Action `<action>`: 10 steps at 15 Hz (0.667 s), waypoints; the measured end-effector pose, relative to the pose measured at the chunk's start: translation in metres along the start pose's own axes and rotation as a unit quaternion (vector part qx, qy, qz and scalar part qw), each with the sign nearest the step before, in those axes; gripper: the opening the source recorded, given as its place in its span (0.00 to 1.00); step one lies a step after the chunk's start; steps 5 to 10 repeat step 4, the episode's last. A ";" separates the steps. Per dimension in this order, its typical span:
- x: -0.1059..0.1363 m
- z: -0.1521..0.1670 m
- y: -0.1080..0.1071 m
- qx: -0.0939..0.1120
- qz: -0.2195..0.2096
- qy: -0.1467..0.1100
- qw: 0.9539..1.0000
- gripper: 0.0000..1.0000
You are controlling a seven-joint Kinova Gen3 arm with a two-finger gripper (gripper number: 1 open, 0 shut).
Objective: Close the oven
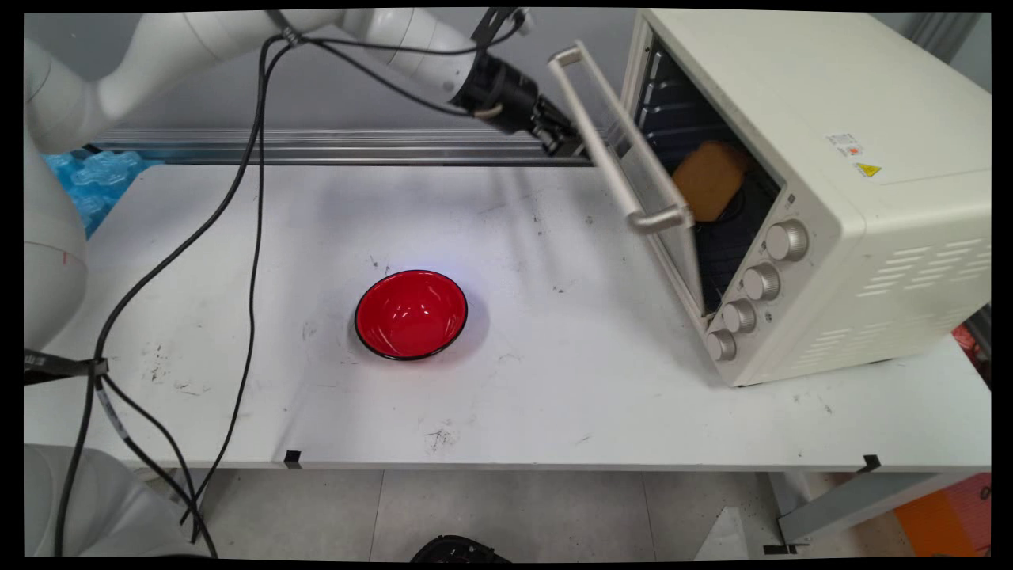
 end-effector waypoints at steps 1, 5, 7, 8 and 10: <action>0.007 0.000 0.000 0.000 0.000 0.005 1.000 0.00; 0.025 -0.001 0.000 -0.001 0.001 0.018 1.000 0.00; 0.025 -0.001 0.000 -0.001 0.001 0.018 1.000 0.00; 0.025 -0.001 0.000 -0.001 0.001 0.018 1.000 0.00; 0.025 -0.001 0.000 -0.001 0.001 0.018 1.000 0.00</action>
